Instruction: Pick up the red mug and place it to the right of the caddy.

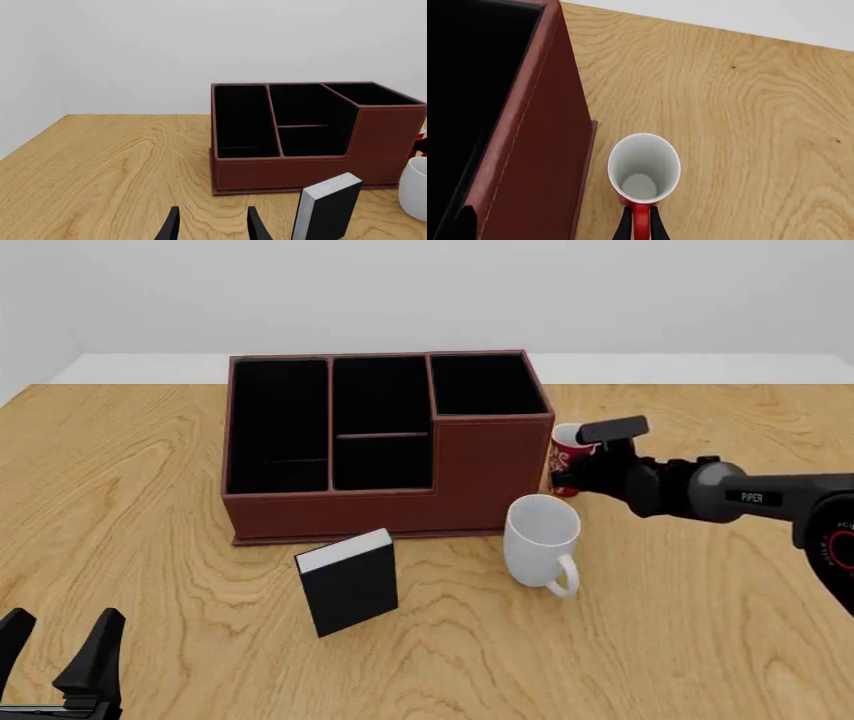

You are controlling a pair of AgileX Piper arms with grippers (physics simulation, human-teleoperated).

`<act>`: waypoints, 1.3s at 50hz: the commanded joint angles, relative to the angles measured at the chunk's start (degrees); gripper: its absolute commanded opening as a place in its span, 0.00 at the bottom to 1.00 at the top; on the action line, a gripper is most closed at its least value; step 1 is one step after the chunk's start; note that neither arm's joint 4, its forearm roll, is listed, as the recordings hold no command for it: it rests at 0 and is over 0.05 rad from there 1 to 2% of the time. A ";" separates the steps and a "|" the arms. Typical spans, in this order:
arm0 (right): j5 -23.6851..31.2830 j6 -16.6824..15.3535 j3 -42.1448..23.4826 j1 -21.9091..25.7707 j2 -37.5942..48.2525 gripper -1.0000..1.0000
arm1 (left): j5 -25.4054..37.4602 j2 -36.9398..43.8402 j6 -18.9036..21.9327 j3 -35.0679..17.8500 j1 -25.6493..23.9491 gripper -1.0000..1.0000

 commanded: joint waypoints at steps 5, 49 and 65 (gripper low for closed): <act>0.13 2.16 -0.18 0.57 1.28 0.00 | 0.00 0.00 0.00 0.00 0.00 1.00; 1.79 5.30 4.95 -0.05 -7.83 1.00 | 0.00 0.00 0.00 0.00 0.00 1.00; 6.07 6.61 13.75 1.57 -26.85 1.00 | 0.00 0.00 0.00 0.00 0.00 1.00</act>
